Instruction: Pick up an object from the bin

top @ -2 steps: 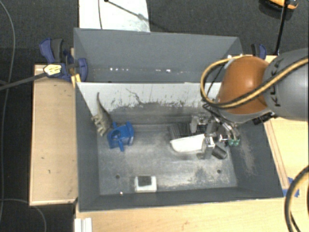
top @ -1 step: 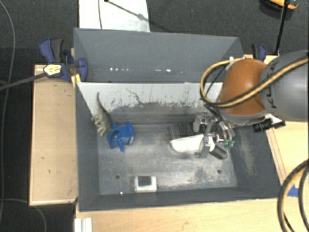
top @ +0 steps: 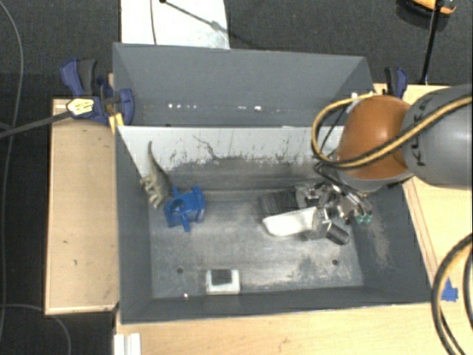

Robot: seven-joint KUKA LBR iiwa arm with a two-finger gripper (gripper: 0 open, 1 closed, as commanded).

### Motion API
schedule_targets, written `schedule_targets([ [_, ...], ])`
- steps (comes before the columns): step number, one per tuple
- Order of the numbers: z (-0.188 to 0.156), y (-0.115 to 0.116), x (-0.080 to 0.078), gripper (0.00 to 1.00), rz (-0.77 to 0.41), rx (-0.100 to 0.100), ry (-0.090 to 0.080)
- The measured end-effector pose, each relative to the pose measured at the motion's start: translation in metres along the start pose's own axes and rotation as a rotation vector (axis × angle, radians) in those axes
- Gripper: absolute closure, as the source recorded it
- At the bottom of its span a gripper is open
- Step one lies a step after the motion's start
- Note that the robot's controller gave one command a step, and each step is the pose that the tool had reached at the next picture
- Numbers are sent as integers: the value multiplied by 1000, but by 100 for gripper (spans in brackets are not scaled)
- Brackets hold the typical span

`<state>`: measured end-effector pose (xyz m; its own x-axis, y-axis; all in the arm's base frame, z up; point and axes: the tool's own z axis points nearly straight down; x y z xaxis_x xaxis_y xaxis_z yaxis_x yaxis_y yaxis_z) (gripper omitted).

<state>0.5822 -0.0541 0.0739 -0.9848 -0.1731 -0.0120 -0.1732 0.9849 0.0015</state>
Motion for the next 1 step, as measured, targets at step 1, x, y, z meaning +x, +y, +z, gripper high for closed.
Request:
schedule_targets([
  [1,0,0,0,100,1,0,0],
])
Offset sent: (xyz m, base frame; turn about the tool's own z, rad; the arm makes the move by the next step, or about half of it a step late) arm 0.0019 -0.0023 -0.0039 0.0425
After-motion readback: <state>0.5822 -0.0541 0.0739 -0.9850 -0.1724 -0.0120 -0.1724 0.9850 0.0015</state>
